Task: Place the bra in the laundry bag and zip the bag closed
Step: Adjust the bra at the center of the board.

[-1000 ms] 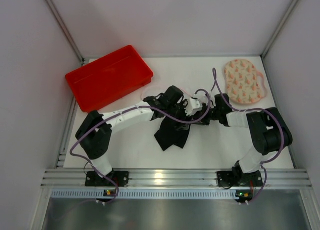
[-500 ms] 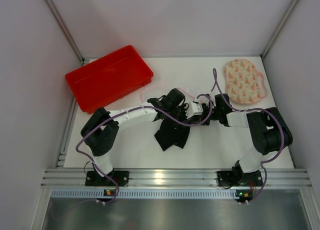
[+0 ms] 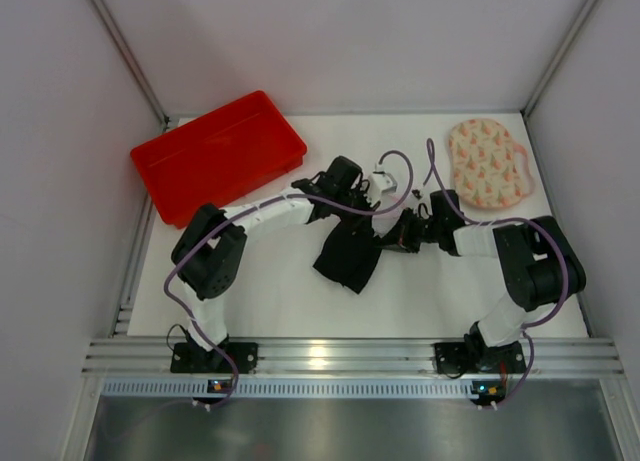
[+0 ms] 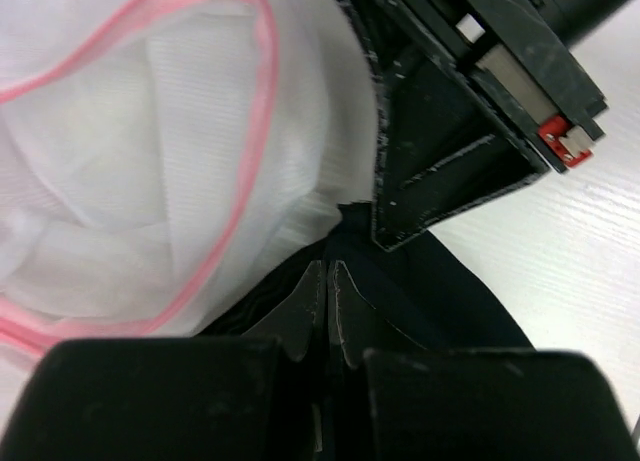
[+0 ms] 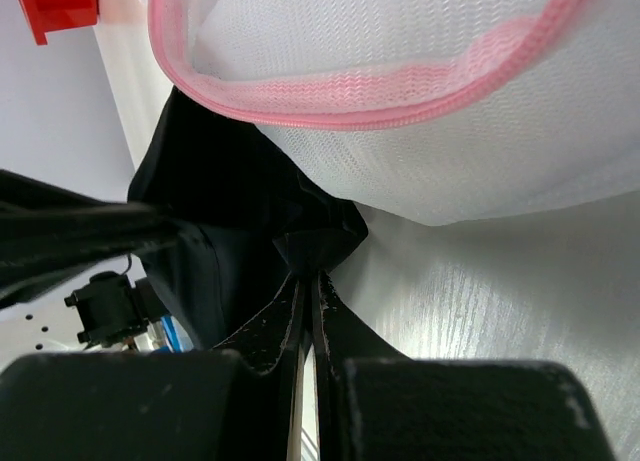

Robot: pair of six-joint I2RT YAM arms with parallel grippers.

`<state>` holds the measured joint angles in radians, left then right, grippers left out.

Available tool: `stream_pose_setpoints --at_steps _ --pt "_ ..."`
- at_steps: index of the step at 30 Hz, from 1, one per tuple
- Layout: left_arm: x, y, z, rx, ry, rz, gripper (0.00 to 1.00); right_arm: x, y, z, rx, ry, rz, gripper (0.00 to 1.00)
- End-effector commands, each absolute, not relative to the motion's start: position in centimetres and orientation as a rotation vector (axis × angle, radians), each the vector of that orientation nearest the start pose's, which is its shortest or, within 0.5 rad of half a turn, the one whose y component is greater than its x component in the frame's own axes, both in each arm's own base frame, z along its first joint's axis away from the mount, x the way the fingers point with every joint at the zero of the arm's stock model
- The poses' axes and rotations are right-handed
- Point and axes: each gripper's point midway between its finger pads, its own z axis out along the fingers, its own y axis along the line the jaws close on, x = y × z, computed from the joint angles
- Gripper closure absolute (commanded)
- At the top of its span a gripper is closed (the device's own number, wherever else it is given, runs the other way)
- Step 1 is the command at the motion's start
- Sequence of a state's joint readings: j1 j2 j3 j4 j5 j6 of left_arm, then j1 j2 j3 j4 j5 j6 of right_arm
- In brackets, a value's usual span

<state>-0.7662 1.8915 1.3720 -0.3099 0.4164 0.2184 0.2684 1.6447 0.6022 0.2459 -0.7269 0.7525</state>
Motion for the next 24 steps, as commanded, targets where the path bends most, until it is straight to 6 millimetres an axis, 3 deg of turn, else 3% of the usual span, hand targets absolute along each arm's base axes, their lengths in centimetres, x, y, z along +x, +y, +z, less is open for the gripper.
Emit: stream_pose_setpoints --at_steps 1,7,11,16,18,19,22,24 --pt "32.8 -38.8 12.5 1.196 1.977 -0.744 1.00 27.9 22.4 5.2 0.167 2.458 1.330 1.00" --pt "33.6 -39.4 12.6 1.104 2.025 -0.781 1.00 27.8 22.7 5.1 0.172 2.466 1.337 1.00" --pt "33.1 -40.2 12.6 1.087 2.045 -0.833 1.00 27.8 22.9 5.1 0.167 2.470 1.332 1.00" --pt "31.7 -40.8 11.2 1.095 2.088 -0.843 1.00 27.9 22.9 5.1 0.169 2.471 1.327 1.00" --pt "31.7 -40.3 10.6 1.056 2.132 -0.832 0.88 27.9 22.8 5.0 0.172 2.475 1.317 1.00" --pt "31.9 -40.0 10.5 1.040 2.143 -0.816 0.74 27.8 22.8 4.9 0.170 2.481 1.315 1.00" --pt "32.9 -39.0 12.6 0.992 2.123 -0.798 0.54 27.8 22.7 4.8 0.179 2.490 1.306 1.00" --pt "33.7 -37.7 15.6 0.964 2.087 -0.746 0.49 27.9 22.7 4.9 0.187 2.493 1.299 1.00"
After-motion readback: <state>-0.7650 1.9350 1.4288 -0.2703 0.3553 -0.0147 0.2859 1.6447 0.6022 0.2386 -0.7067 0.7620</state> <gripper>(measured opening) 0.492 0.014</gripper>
